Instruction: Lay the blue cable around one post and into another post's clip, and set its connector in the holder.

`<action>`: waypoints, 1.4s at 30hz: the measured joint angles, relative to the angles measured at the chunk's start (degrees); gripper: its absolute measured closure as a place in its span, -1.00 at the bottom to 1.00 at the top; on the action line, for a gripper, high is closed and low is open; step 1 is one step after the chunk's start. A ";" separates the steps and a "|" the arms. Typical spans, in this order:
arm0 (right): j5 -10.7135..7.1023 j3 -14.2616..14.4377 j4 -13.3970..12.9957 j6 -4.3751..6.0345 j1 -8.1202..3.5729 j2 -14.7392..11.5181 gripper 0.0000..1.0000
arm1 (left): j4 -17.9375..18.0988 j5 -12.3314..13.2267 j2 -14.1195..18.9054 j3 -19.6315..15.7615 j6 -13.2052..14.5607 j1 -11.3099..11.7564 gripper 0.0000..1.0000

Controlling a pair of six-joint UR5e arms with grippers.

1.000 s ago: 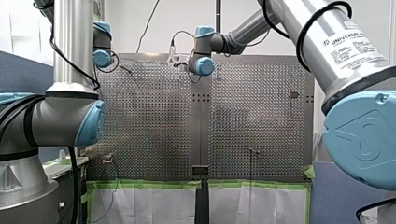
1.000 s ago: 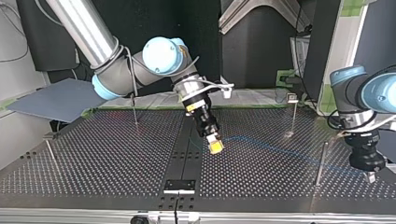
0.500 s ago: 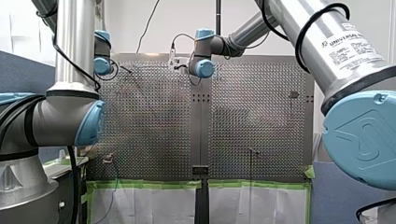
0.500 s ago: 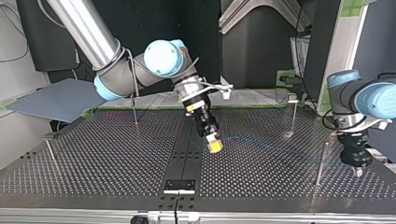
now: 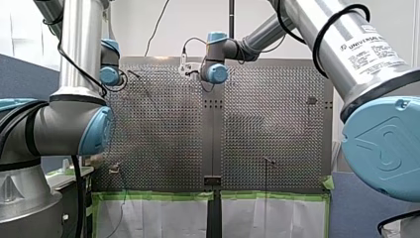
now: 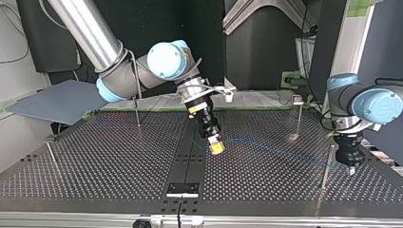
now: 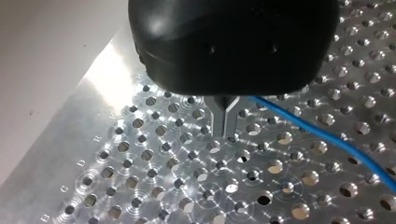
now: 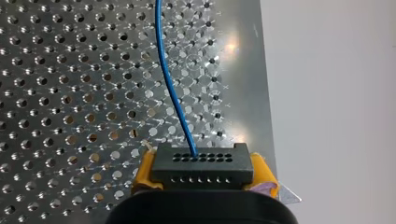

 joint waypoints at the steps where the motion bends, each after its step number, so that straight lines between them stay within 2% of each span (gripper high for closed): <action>1: 0.07 -0.01 0.08 0.04 -0.03 0.09 1.00 | 0.00 0.01 -0.07 0.00 -0.13 -0.03 1.00; 11: 0.46 0.03 1.07 0.09 -0.17 1.94 1.00 | 0.14 0.38 -1.13 -0.75 -0.46 -0.71 1.00; 12: 0.46 0.04 1.14 0.09 -0.19 2.03 1.00 | 0.14 0.41 -1.14 -0.80 -0.43 -0.78 0.85; 13: 0.47 0.05 1.20 0.09 -0.24 2.15 1.00 | 0.17 0.48 -1.14 -0.83 -0.41 -0.86 0.85; 15: 0.47 0.05 1.26 0.09 -0.33 2.35 1.00 | 0.31 0.91 -1.16 -0.88 -0.39 -1.07 0.69; 22: 0.50 0.13 2.42 0.07 -0.64 3.47 1.00 | 0.81 2.70 -1.22 -0.90 -0.76 -1.64 0.57; 24: 0.53 0.14 2.70 0.08 -0.67 3.62 1.00 | 0.80 2.63 -1.23 -0.91 -0.89 -1.71 0.39; 25: 0.54 0.14 2.86 0.07 -0.68 3.67 1.00 | 0.80 2.55 -1.23 -0.91 -0.99 -1.72 0.39; 27: 0.58 0.13 3.07 0.04 -0.70 3.74 1.00 | 0.79 2.41 -1.24 -0.91 -1.28 -1.74 -0.01; 28: 0.58 0.12 3.18 0.03 -0.70 3.77 1.00 | 0.78 2.35 -1.23 -0.91 -1.38 -1.74 -0.01; 30: 0.58 0.13 3.33 0.02 -0.71 3.80 1.00 | 0.79 2.22 -1.22 -1.05 -1.54 -1.74 -0.45; 31: 0.58 0.13 3.50 -0.01 -0.70 3.81 1.00 | 0.80 2.12 -1.21 -1.19 -1.59 -1.74 -0.45; 33: 0.61 0.22 3.85 -0.10 -0.71 3.82 1.00 | 0.95 1.76 -1.22 -1.70 -1.76 -1.72 -0.76; 34: 0.65 0.39 4.02 -0.17 -0.73 3.84 1.00 | 1.08 1.65 -1.22 -1.93 -1.87 -1.71 -0.76; 35: 0.69 0.59 4.10 -0.21 -0.76 3.86 1.00 | 1.33 1.60 -1.22 -2.18 -2.10 -1.72 -0.87; 42: 1.45 3.07 3.61 -0.34 -1.29 3.90 1.00 | 3.02 3.63 -1.23 -2.55 -4.51 -1.79 -0.92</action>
